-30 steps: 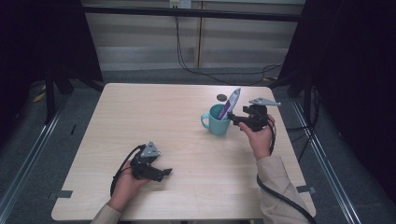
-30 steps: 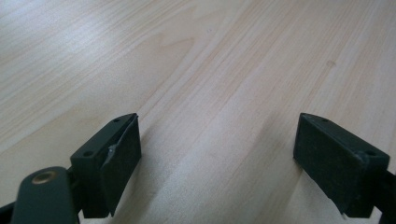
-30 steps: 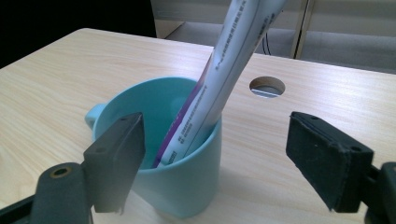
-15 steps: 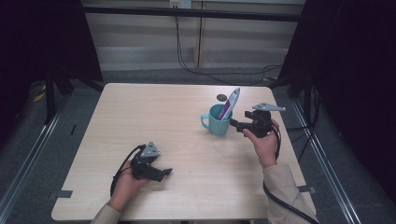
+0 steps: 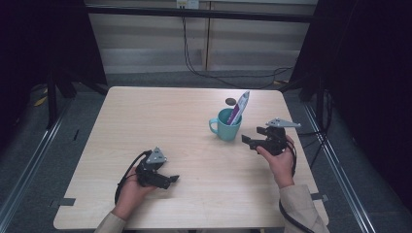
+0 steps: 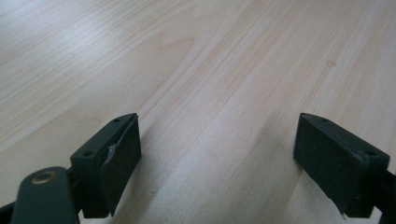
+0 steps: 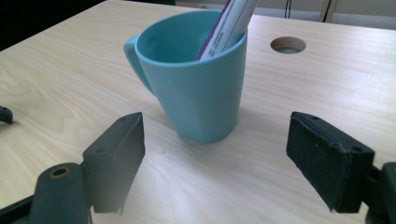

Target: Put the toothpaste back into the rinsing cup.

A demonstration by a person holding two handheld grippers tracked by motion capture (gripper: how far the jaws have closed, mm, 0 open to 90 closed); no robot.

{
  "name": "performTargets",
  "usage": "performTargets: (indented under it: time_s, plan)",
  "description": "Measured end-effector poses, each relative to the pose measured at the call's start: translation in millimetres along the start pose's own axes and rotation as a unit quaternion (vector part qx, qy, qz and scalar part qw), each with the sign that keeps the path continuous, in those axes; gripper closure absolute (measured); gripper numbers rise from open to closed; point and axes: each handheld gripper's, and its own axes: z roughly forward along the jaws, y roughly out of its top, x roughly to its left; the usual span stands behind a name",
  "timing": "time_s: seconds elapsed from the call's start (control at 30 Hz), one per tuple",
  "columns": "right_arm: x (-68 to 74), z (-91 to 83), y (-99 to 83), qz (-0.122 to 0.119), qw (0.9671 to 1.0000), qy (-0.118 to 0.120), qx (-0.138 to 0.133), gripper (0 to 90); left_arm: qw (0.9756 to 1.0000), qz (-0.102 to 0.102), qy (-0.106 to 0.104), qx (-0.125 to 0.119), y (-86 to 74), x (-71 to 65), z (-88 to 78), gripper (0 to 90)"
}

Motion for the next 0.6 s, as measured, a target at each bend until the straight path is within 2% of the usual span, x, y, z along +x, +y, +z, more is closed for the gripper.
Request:
performTargets:
  time_s: [0.3,0.6]
  plan:
    - [3.3,-2.5,-14.3,-0.001,0.9999,0.009,0.011,19.2,1.0,0.0,0.0,0.0,0.0,0.0,0.0,14.8]
    - [9.4,-4.4,-28.7,-0.013,0.9995,0.009,0.028,19.1,1.0,0.0,0.0,0.0,0.0,0.0,0.0,14.7]
